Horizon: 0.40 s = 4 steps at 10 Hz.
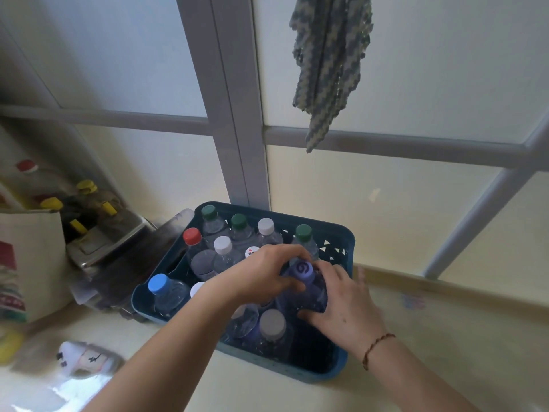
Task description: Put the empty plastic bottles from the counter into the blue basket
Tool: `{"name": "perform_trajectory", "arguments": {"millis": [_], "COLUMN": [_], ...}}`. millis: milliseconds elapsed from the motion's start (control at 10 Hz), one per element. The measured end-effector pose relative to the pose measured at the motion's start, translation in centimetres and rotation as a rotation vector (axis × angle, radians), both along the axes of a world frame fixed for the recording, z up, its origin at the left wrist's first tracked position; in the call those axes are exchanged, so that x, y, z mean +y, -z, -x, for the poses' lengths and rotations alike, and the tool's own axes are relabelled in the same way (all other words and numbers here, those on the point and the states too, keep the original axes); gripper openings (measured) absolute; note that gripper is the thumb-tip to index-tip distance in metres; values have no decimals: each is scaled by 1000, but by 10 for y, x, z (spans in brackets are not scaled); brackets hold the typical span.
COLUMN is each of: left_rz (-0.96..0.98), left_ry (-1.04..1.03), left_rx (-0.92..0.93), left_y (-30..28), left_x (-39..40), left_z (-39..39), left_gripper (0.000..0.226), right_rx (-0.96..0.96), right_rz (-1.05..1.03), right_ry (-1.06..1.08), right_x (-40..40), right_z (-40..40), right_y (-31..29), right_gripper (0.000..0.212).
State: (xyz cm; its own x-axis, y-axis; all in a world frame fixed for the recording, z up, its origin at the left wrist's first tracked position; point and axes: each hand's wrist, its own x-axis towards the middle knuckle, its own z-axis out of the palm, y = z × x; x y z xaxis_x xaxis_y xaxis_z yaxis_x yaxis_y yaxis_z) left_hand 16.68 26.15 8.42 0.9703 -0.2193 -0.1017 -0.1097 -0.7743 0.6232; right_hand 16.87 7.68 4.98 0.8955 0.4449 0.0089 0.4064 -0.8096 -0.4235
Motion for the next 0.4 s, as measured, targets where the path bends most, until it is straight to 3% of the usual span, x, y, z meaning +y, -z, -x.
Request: {"name": "perform_trajectory", "arguments": {"millis": [400], "left_rz": [-13], "left_ry": [-45], "left_rx": [-194], "left_y": [8], "left_x": [-6], "left_z": [19], "left_gripper": [55], "right_rx": [99], "right_rz": [-176], "right_ry": [50], "right_x": [-11], "right_z": [5], "right_y": [6], "right_gripper": [88]}}
